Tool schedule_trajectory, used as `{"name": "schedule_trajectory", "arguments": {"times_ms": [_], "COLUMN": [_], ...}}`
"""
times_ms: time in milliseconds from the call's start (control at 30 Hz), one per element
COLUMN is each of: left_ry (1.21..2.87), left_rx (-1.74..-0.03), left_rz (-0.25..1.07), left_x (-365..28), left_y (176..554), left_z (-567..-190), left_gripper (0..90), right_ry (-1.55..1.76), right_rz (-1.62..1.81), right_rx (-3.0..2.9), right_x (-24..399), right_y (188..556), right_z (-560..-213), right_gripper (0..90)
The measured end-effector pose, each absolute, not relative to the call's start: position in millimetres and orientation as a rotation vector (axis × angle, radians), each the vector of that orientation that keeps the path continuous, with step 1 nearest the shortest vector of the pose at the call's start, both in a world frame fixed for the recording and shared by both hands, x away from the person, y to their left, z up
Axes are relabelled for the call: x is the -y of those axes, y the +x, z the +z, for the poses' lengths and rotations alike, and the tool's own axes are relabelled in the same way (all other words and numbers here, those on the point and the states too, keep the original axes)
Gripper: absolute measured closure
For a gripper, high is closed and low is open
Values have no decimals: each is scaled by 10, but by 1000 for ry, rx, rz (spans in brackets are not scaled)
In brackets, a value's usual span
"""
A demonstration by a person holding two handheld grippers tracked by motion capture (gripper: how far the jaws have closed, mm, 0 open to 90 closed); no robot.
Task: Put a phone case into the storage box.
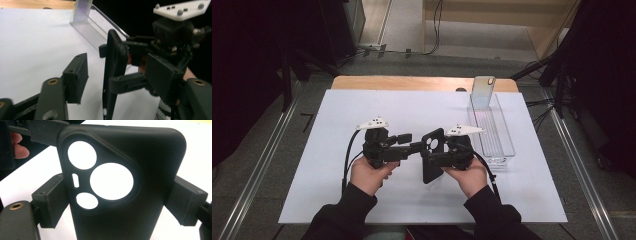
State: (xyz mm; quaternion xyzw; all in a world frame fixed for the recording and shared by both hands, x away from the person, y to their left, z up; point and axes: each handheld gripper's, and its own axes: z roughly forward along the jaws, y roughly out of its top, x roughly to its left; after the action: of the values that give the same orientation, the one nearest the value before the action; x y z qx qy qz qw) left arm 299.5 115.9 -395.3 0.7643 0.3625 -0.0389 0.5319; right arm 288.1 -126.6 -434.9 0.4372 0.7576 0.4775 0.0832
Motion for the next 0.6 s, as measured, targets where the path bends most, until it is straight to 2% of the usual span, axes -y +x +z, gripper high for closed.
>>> {"name": "schedule_trajectory", "arguments": {"times_ms": [300,500,600], "left_ry": [1928,1966,2008], "left_rx": [-795,-768,-739], "left_rz": [-84,-139,-79], "left_x": [-1200,-1276,-1295], "left_y": [2961,2946,2903], "left_z": [-4020,-4123,-4186], "left_gripper": [314,314,314], "right_ry": [1285,1282,1270], "right_rz": [1432,1440,1436], "right_rx": [-2294,-2323,-2339], "right_x": [1360,1408,1410], "right_y": [2931,2954,2959], "right_z": [-4341,-4324,-4317], "right_gripper": [118,118,118]}}
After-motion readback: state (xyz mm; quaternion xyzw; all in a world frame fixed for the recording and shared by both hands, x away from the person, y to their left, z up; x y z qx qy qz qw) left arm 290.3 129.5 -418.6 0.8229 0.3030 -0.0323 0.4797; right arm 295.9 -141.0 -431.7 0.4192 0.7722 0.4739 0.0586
